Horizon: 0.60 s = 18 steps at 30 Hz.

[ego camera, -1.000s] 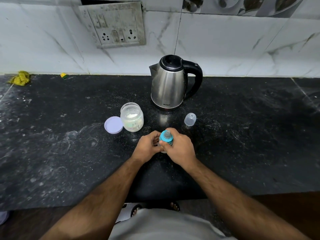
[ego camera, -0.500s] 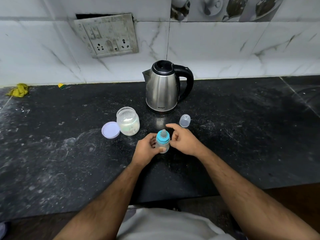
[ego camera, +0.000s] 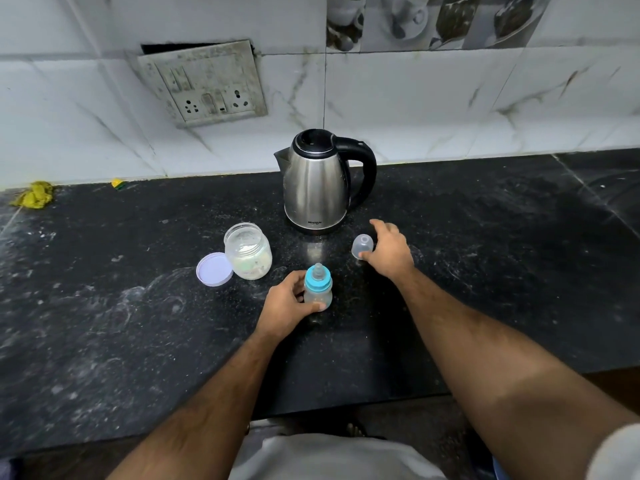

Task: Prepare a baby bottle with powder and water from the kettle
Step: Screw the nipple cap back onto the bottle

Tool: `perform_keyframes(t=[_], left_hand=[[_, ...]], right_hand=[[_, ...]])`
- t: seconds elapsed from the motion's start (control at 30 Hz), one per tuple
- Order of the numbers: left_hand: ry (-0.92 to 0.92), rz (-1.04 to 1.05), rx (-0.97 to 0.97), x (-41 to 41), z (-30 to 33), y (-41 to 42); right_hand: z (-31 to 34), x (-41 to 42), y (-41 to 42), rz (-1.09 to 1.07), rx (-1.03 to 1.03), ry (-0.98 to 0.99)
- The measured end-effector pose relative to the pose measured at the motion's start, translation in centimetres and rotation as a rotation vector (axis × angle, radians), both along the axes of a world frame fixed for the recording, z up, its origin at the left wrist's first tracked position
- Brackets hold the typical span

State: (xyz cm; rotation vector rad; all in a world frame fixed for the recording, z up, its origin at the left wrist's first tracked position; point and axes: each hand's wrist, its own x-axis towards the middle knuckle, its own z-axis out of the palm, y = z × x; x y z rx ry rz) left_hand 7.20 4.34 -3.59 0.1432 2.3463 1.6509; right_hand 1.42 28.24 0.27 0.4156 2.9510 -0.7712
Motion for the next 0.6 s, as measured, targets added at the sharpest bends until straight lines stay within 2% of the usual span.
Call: perform_keyframes(t=[0.17,0.37,0.47,0.6], left_hand=[[-0.002,-0.013,-0.053,-0.1,0.5,-0.2],[0.012,-0.007,-0.077,-0.2,0.8,-0.5],[0.018,-0.005,-0.064,-0.2,1.0,-0.6],[0.029,0.002,-0.035,-0.3,1.0,-0.6]], right_hand=[[-1.3,-0.9,0.2,0.094,0.061,-0.111],[-2.1,-1.0,-0.1,0.040,0.058,-0.006],[-1.1,-1.0,-0.8,0.017,-0.041,0.135],[1.8,-0.1,-2.6,0.031,-0.299,0.332]])
